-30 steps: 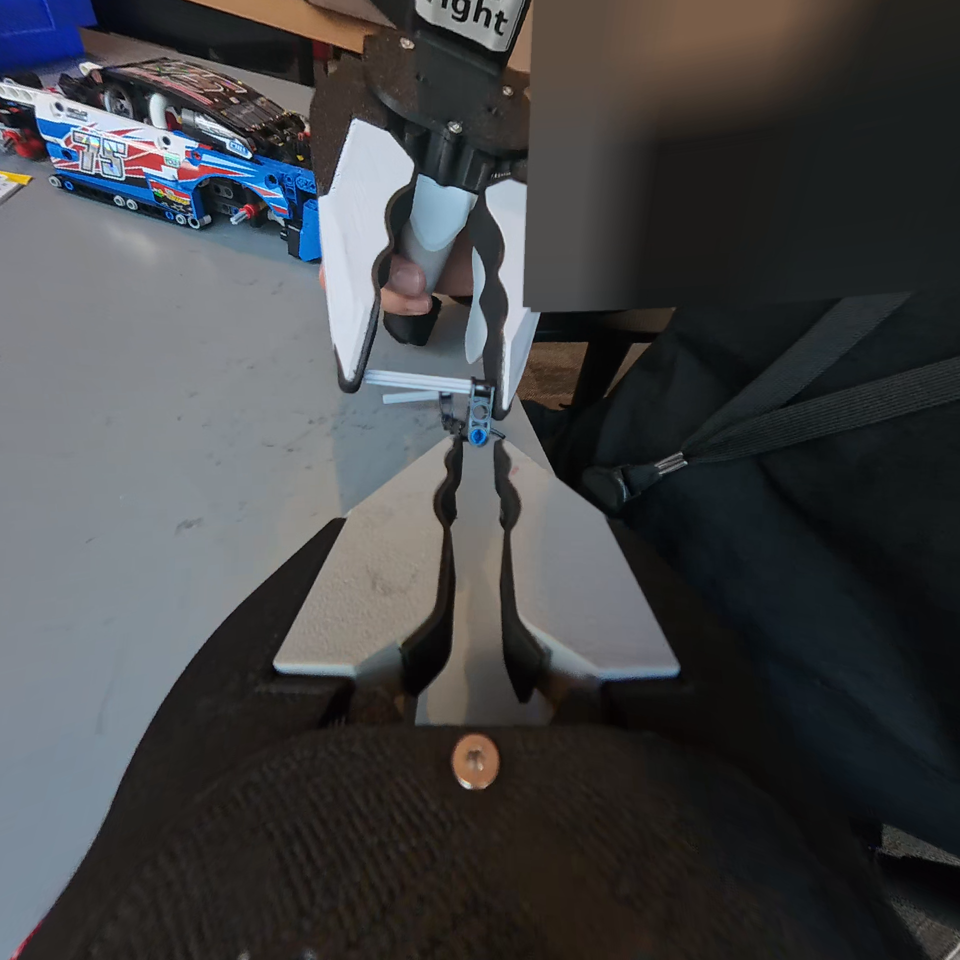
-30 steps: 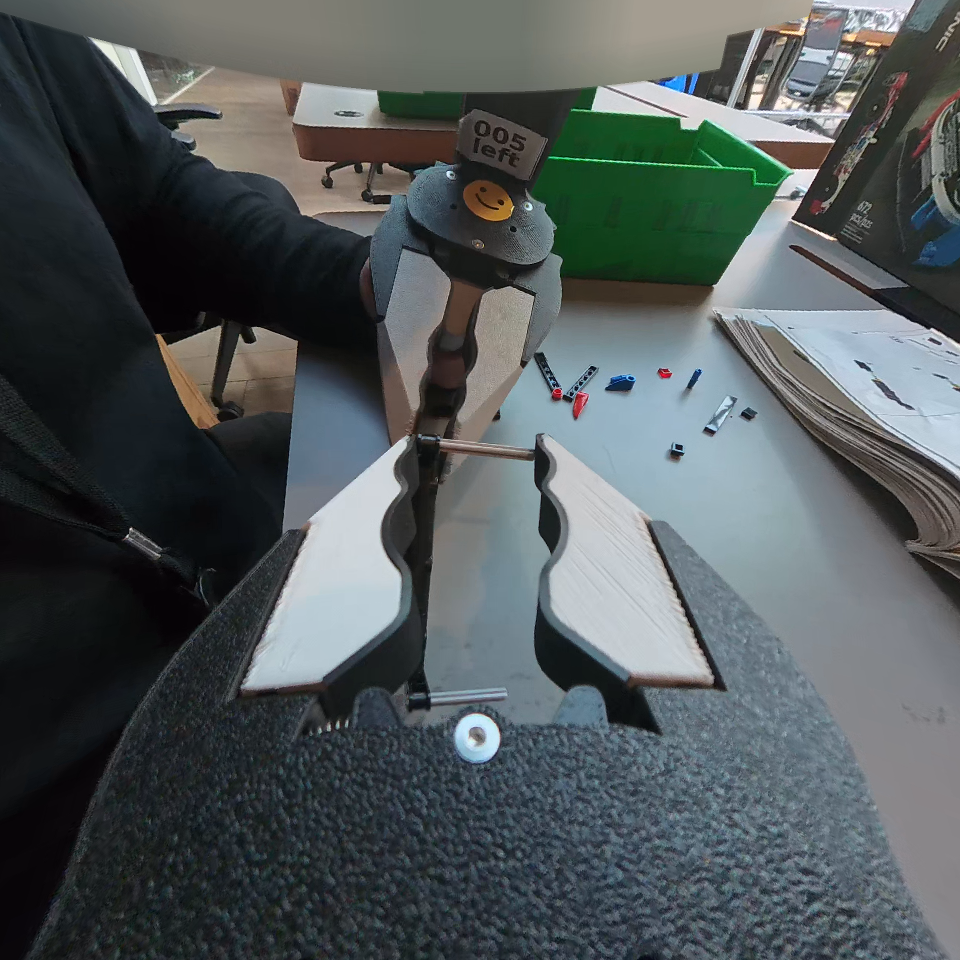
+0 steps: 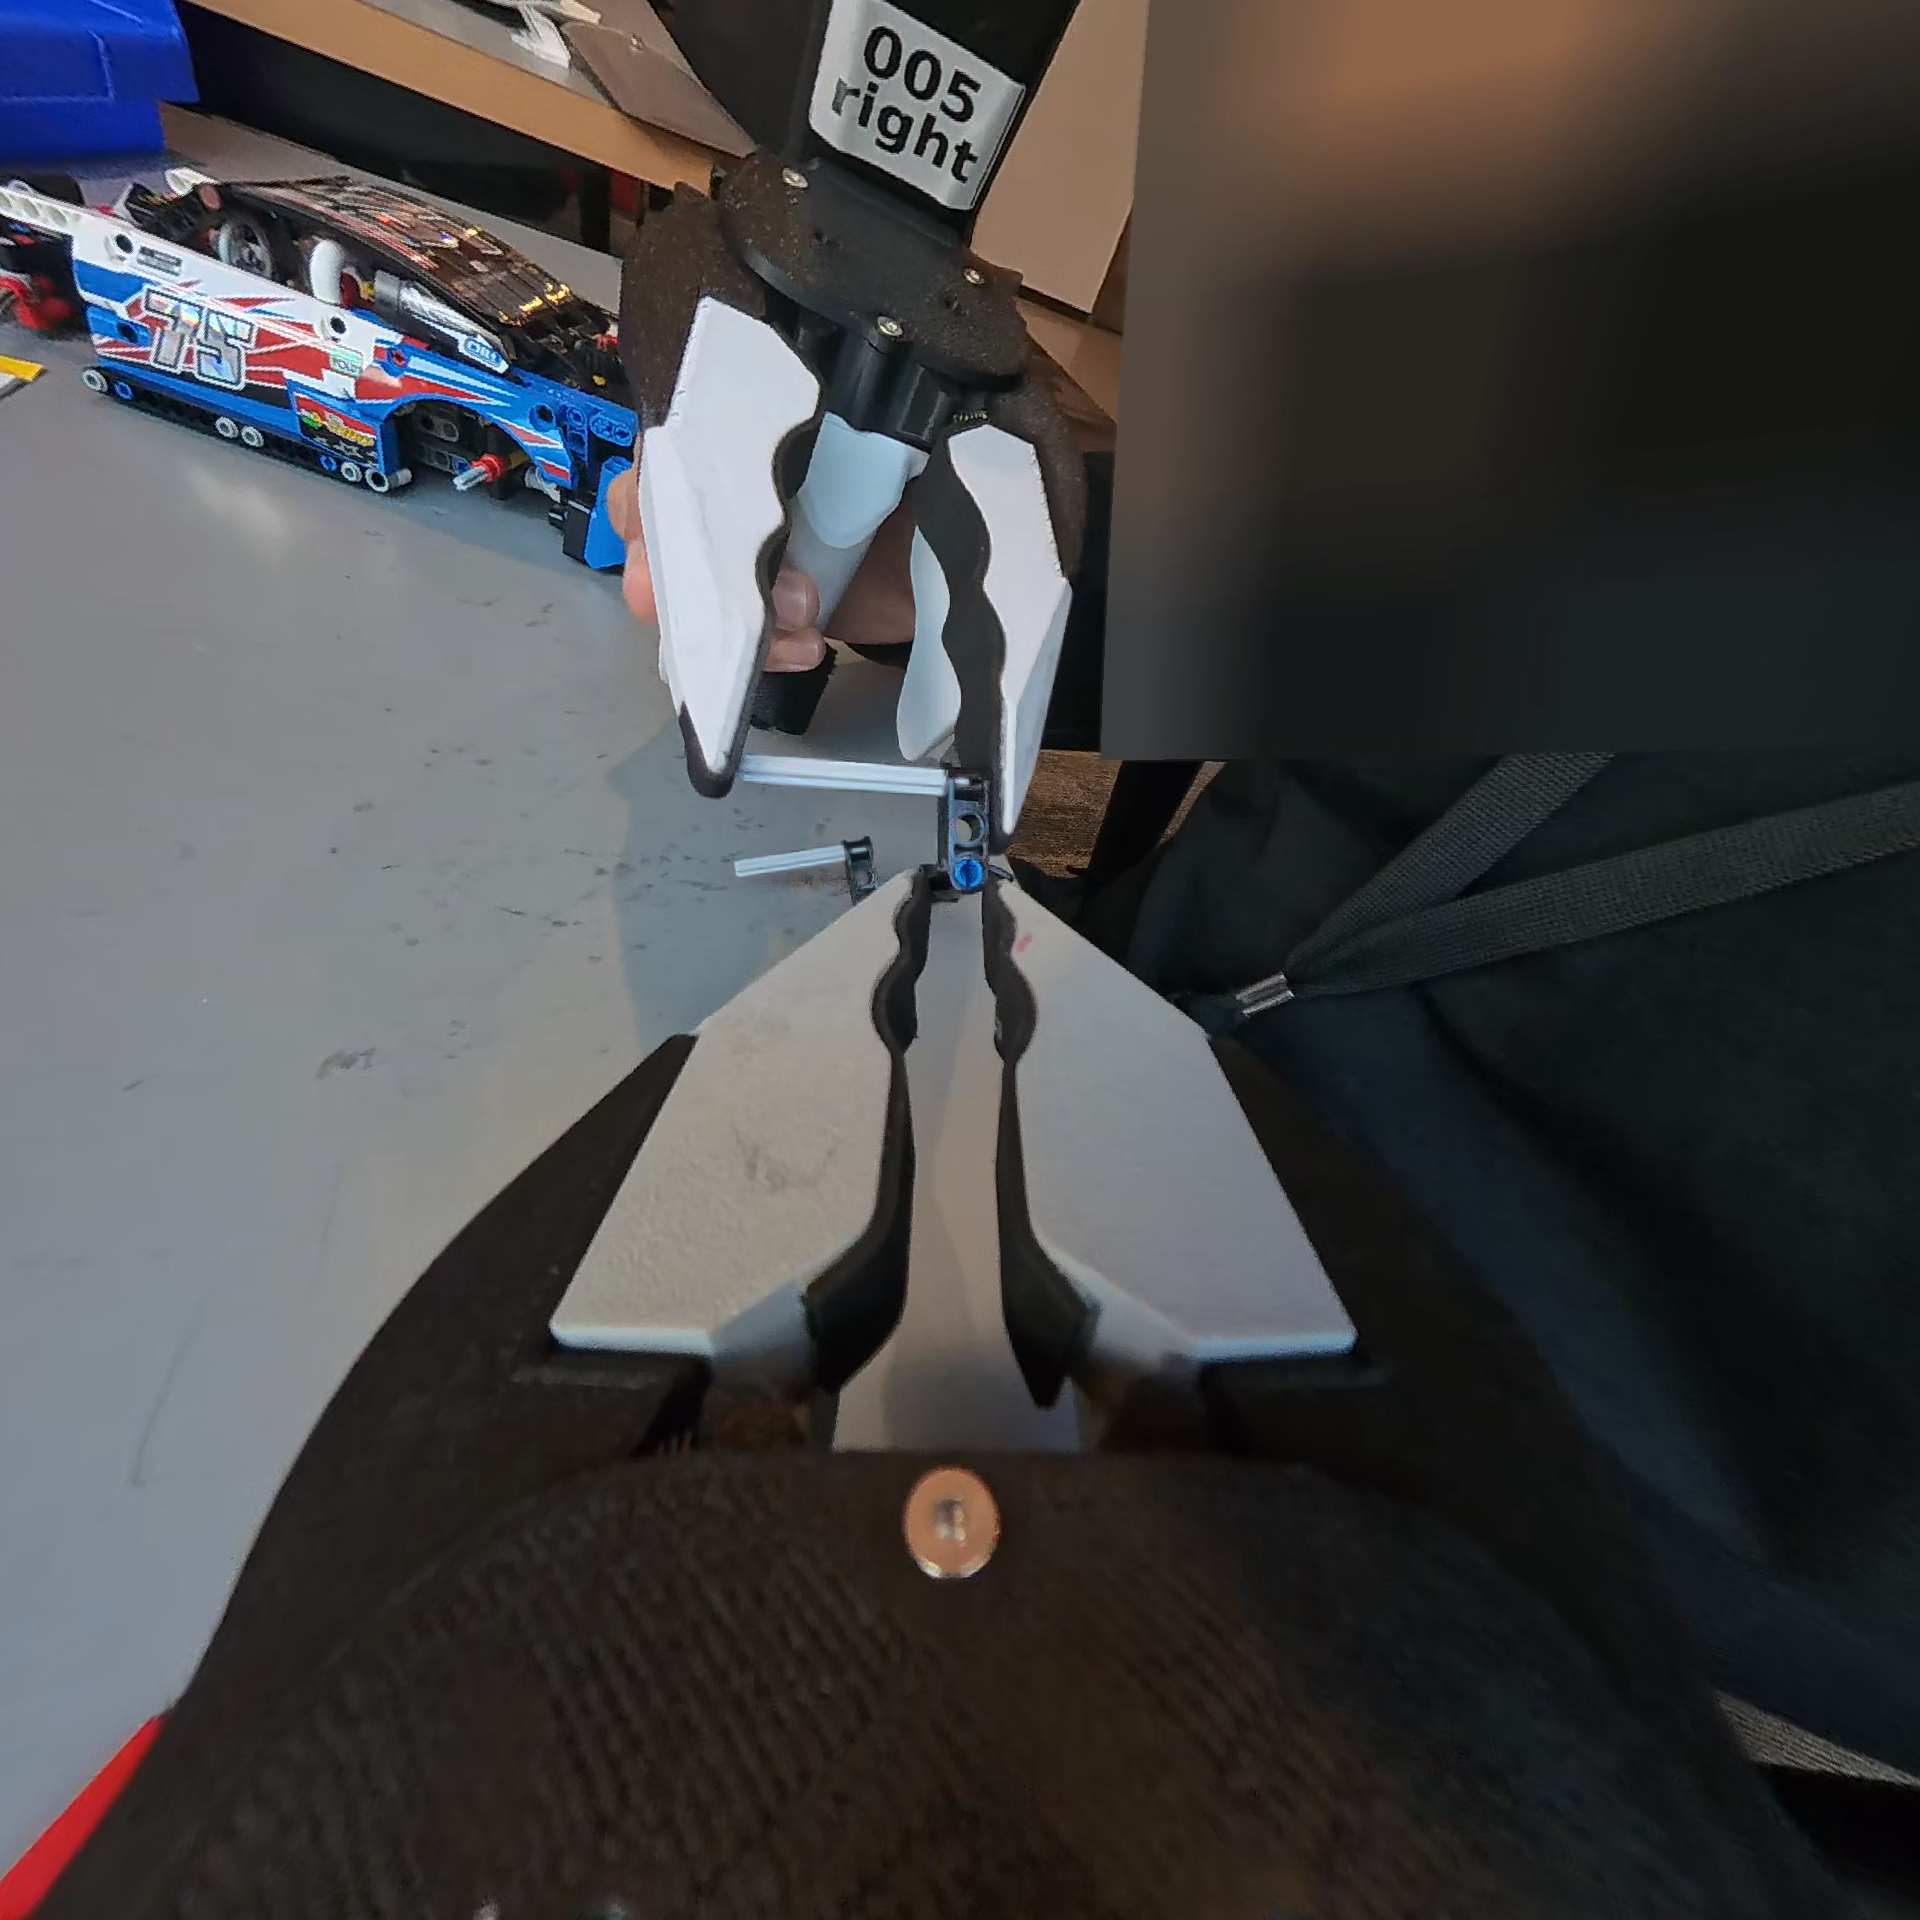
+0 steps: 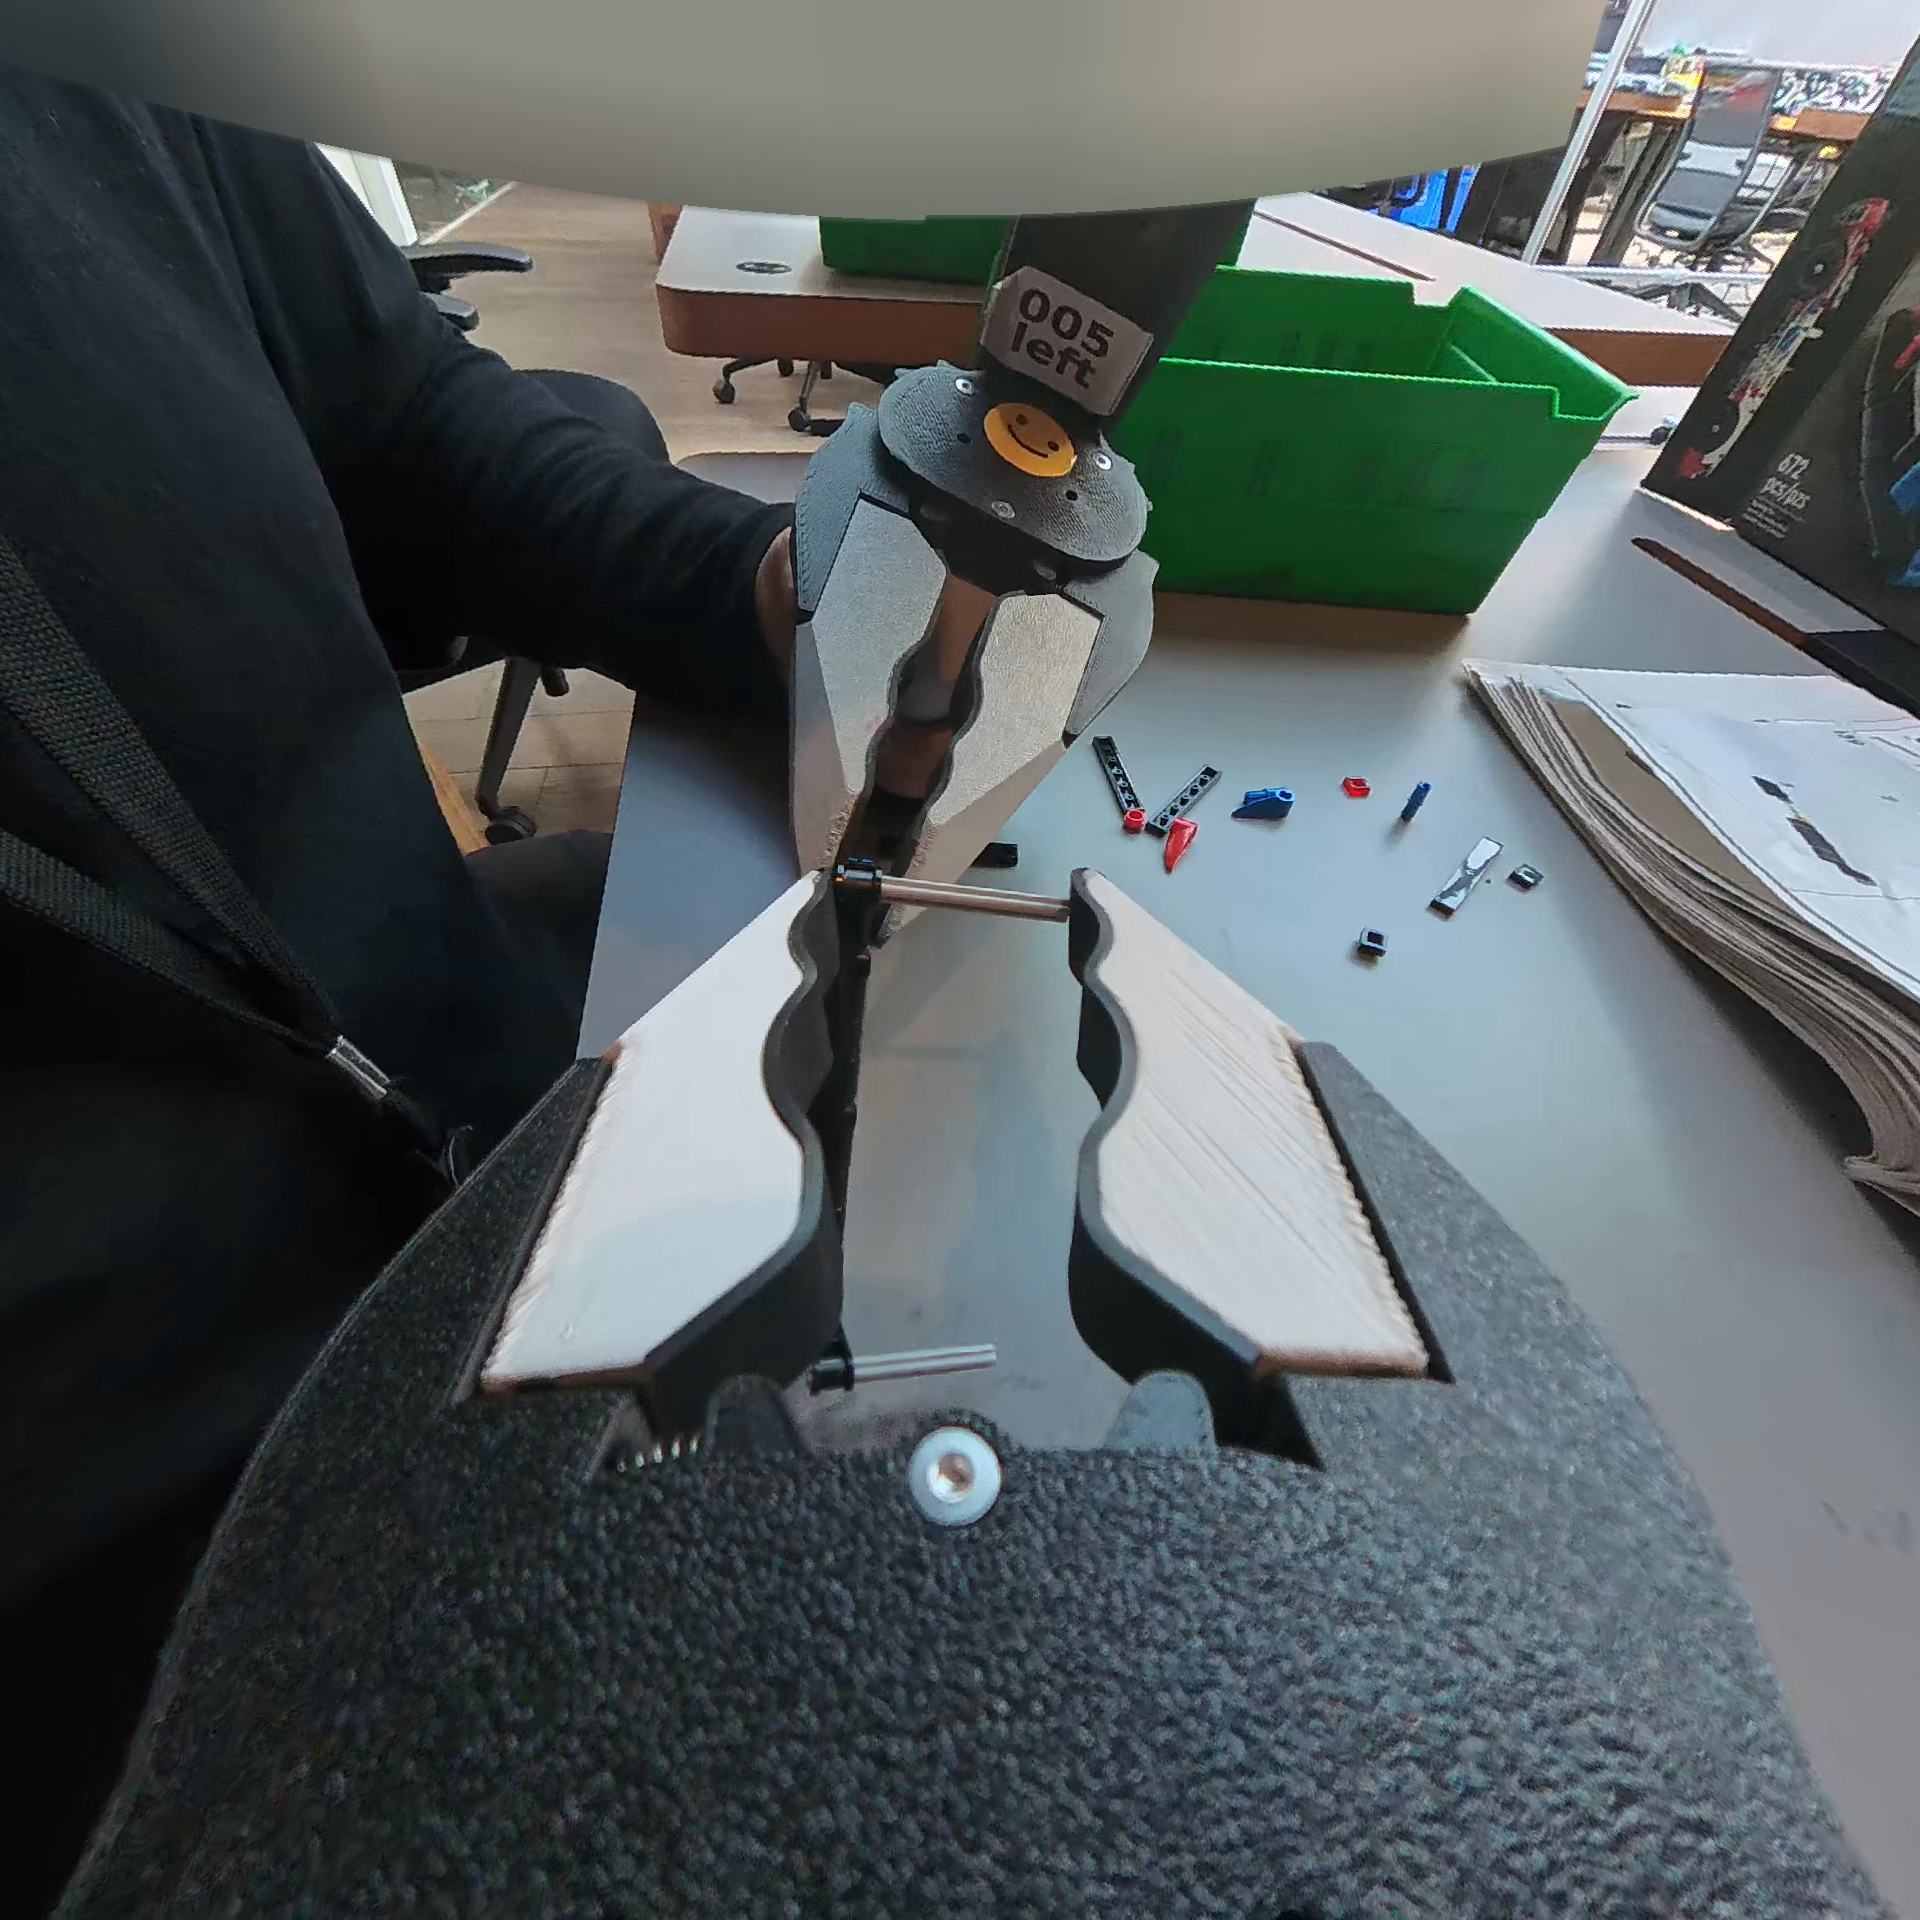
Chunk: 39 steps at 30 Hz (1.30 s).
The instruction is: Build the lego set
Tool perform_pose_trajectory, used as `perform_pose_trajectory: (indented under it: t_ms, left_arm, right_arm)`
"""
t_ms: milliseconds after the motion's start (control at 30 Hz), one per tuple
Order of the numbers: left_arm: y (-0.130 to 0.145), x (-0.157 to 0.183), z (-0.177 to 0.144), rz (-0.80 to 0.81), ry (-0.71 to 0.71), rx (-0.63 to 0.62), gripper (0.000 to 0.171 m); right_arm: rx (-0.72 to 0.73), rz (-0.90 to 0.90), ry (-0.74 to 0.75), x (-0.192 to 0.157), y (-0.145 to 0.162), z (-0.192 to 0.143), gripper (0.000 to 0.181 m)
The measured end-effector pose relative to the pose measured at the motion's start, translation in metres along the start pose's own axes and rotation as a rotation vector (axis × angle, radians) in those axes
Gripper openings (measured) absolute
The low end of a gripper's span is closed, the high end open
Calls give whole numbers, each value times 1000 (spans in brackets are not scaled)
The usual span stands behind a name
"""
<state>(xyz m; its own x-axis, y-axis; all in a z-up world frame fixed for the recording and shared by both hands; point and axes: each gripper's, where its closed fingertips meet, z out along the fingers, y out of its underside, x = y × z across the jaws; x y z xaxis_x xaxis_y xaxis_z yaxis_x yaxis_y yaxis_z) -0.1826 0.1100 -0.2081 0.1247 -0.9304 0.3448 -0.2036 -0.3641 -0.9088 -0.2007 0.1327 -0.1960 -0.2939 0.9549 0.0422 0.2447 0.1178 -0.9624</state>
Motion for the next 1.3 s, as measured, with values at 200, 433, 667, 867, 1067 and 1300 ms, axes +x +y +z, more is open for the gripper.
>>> perform_pose_trajectory:
  t_ms: [200, 433, 667, 867, 1067, 1300]
  left_arm:
    - [3, -1, 2, 9, -24, -15, 5]
    - [6, -4, 2, 28, -56, -45, 5]
    - [7, -20, 0, 0, -144, -46, 10]
    - [12, -21, 0, 2, -150, -76, 7]
    - [11, -29, -3, -64, -158, -61, 0]
    - [19, -42, -8, -165, -185, -96, 0]
  right_arm:
    - [-12, 50, -21, -1, 4, 1, 42]
    - [-55, 35, -34, 0, 9, 3, 41]
    - [-55, -16, -50, -5, 7, 3, 2]
    - [-72, 35, 2, 8, 14, 7, 0]
    - [-125, 89, 85, 33, 30, 10, 9]
    - [-276, 159, 279, 68, 58, -10, 34]
